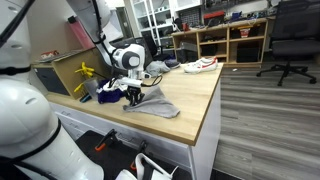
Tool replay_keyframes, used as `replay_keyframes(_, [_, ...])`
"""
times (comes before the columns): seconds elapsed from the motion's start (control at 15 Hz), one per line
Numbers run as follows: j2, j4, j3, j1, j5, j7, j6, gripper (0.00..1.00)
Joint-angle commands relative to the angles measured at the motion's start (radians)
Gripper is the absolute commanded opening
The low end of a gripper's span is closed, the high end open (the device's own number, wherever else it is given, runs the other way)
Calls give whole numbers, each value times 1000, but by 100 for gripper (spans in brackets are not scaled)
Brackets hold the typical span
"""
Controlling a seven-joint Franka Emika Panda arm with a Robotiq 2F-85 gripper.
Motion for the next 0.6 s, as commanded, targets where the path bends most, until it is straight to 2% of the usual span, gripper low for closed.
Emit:
replay_keyframes(0.0, [-29,-37,-18,7,-5,-33,-9,50])
replay_keyframes(0.4, [-186,-111,-31,-2,-16,-93,10,94])
replay_keyframes(0.53, [-243,-136,-50,0,-25,-111,23,100])
